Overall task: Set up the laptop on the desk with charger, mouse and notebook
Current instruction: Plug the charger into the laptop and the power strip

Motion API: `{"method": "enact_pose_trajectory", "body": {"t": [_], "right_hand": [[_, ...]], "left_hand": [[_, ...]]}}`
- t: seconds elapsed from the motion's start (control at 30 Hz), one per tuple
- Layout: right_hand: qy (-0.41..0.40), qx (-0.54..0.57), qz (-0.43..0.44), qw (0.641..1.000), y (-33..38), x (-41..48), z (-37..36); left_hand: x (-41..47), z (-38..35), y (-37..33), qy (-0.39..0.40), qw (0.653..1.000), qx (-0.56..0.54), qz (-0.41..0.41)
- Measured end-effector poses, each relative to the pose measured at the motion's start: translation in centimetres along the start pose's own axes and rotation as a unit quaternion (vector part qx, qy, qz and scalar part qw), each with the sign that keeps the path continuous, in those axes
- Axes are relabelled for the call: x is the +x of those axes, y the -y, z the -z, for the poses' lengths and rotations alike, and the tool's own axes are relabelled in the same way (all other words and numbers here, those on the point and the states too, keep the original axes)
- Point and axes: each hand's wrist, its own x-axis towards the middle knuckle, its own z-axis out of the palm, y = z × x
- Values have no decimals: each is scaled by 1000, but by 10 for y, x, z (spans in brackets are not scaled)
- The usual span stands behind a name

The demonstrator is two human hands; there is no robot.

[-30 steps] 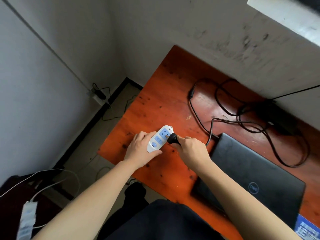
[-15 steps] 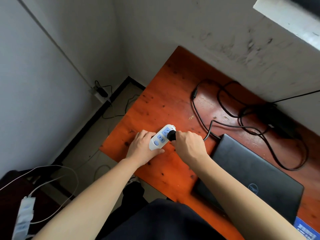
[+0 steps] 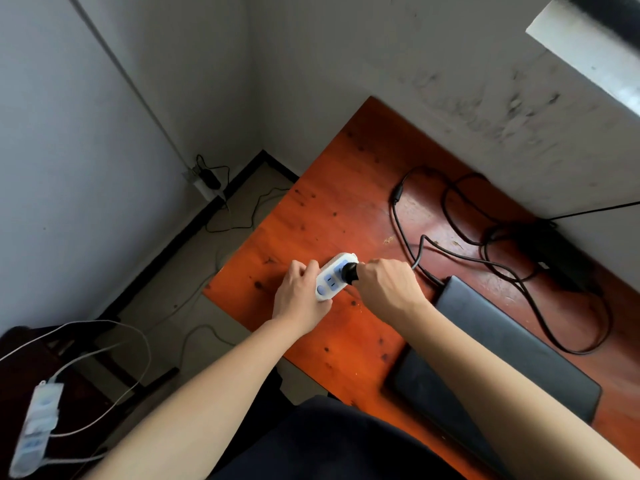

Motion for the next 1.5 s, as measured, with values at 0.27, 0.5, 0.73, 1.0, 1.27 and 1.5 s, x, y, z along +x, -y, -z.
{"method": "enact_pose_trajectory", "body": {"t": [0.27,0.5,0.73,1.0,1.27,1.5], "right_hand": [[5,153,-48,987,-4,-31,-39],[-32,87,-34,995,2,-16,-31],[-46,78,-6,996,-3,-13,-41],[-41,74,28,996,-3,-13,-36],[24,7,61,998,3,9,-15],[23,39,34,998,3,8,-11]], "left_hand": [[7,-11,-6,62,995,70,-29],[15,-8,-3,84,996,36,-5],[13,-11,0,63,998,19,-13],[13,-9,0,68,997,21,-31],[15,-8,0,75,997,2,-8],[15,-7,-5,72,997,-6,24]]}}
